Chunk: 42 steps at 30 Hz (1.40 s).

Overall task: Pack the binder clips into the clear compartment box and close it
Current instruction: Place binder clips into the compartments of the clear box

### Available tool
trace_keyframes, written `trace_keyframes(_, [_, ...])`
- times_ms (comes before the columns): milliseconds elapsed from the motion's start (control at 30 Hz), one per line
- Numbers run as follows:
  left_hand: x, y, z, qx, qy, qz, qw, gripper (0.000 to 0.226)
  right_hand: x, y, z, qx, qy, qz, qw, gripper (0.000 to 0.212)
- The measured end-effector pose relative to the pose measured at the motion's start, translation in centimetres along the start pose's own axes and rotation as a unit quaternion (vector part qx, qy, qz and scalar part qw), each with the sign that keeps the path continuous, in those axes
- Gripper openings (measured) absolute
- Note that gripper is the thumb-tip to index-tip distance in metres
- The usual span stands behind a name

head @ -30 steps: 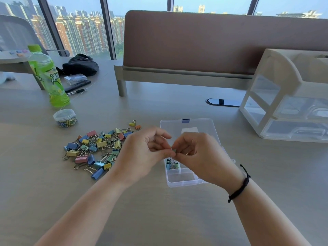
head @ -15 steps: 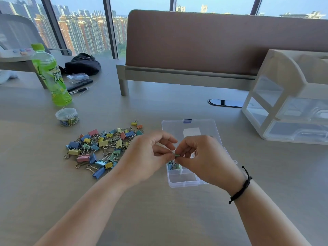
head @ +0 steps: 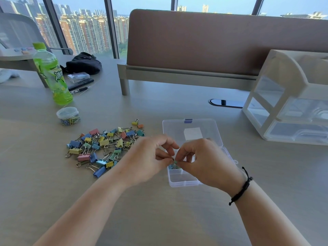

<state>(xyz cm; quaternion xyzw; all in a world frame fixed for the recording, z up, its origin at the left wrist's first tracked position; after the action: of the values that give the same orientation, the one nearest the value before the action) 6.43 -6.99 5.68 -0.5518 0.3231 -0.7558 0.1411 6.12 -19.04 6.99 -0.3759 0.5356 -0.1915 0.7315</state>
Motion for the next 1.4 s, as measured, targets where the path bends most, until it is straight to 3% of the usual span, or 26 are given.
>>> trace_keyframes(233, [-0.1,-0.7,0.1,0.031,0.034,0.131,0.99,0.026,0.1,1.2,0.1,-0.041,-0.018,-0.037,0.998,0.024])
trace_keyframes(500, [-0.8,0.3,0.2,-0.018,0.026,0.192,0.981,0.02,-0.1,1.8,0.2,-0.057,-0.04,-0.042,0.997,0.017])
trace_keyframes(633, [-1.0,1.0,0.3,-0.041,0.037,0.198,0.979,0.026,0.3,1.2,0.2,-0.038,-0.025,-0.029,0.999,0.016])
trace_keyframes(1033, [-0.3,1.3,0.5,-0.021,0.067,0.181,0.981,0.014,0.6,0.8,0.2,-0.013,-0.005,0.0,1.0,0.011])
trace_keyframes(1400, [-1.1,0.9,0.4,-0.016,0.019,0.175,0.984,0.015,0.6,0.1,0.0,0.014,0.031,0.034,0.999,0.009])
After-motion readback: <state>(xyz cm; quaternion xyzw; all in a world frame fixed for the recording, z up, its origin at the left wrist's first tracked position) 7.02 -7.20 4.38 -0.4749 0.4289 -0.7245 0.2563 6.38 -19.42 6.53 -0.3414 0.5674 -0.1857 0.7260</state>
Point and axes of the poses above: each hand's wrist, its own z-axis towards the middle knuckle, its own y-axis out of the palm, x = y × z, the point moved 10 cm from there along z, towards the middle knuckle, and after that the axes turned 8 degrees about z, right-handed, at the moved point
